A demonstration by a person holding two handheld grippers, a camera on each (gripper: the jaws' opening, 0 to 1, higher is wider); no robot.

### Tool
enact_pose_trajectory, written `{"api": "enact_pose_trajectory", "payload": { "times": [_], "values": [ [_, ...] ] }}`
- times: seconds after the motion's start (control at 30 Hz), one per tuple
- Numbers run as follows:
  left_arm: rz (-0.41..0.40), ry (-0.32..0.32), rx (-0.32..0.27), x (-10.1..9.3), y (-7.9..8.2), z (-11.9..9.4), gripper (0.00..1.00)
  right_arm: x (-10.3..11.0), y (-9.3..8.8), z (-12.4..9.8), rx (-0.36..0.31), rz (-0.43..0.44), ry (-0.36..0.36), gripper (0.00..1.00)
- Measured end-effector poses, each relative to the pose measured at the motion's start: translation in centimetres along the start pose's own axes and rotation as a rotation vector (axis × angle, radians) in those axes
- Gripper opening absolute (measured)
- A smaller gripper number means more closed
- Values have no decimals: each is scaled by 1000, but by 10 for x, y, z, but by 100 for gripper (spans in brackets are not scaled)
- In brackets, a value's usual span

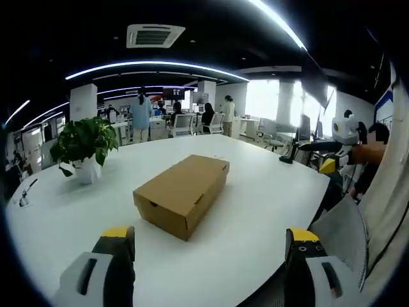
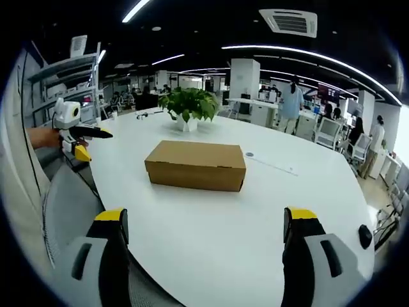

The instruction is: Operate the shoe box by opening the lid, removing the specified soft item, and placing it in the target area until the item is outside and the box remains undamaged.

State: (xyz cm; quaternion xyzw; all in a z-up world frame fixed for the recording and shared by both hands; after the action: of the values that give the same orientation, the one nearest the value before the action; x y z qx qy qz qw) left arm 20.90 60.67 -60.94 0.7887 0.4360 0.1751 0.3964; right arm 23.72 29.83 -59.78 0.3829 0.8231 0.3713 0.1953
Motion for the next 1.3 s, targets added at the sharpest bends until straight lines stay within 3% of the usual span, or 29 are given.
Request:
{"api": "enact_pose_trajectory", "payload": {
  "times": [1.3],
  "values": [
    [1, -4, 12, -2, -1, 5, 100, -2, -2, 1, 11, 6, 9, 96]
  ]
}}
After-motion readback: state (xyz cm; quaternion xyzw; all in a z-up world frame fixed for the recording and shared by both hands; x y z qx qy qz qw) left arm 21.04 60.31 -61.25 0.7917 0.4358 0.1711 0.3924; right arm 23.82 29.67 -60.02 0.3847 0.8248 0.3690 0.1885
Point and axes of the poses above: the point that each gripper's makers call its tool centre point, and the gripper's own axes: z roughly forward along the fingers, x roughly to its left, y roughly out of its top, the point moved 1 cm from there along -z, roughly backward along the fingers, and after that the axes turned 15 degrees about x, right-handed, at the moved point
